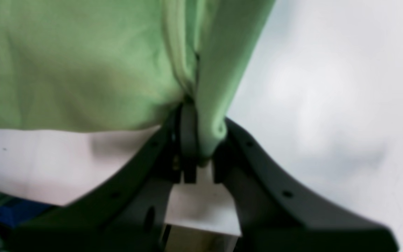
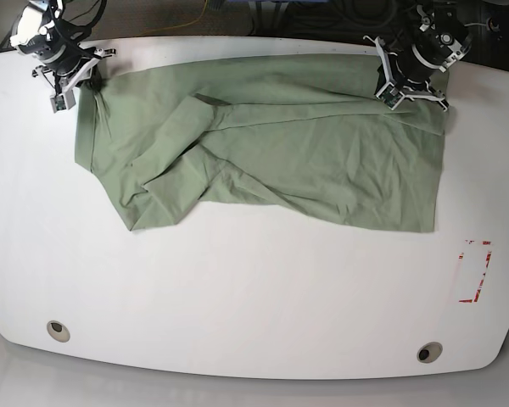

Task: Layout the t-shirt on the table in an organized manner, then fold the t-shirt properly
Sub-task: 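Move the open left gripper along the shirt's edge toward the right gripper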

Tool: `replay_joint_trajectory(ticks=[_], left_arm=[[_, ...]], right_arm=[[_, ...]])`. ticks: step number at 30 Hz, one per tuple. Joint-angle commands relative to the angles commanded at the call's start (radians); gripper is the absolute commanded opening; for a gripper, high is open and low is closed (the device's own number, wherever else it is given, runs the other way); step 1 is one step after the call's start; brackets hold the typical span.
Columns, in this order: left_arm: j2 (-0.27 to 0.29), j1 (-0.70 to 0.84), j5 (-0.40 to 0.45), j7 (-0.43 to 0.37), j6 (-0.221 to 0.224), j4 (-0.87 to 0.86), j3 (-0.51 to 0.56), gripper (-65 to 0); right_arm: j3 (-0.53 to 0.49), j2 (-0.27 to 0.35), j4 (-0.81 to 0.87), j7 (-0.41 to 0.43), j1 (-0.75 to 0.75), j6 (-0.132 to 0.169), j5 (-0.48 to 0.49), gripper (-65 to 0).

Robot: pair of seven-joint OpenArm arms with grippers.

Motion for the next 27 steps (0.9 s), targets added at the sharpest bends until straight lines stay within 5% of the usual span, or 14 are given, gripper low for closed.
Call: replay_joint_trajectory(ticks=[13, 27], left_arm=[[-0.032, -0.043, 0.002, 0.003, 0.000, -0.031, 0.000, -62.3], [-0.112, -0.198, 0.003, 0.095, 0.000, -0.095, 0.000, -62.3]], right_arm=[[0.000, 0.000, -0.015, 0.000, 0.002, 0.000, 0.000, -62.6], [0.005, 0.000, -0.018, 0.000, 0.002, 0.000, 0.000, -62.6]])
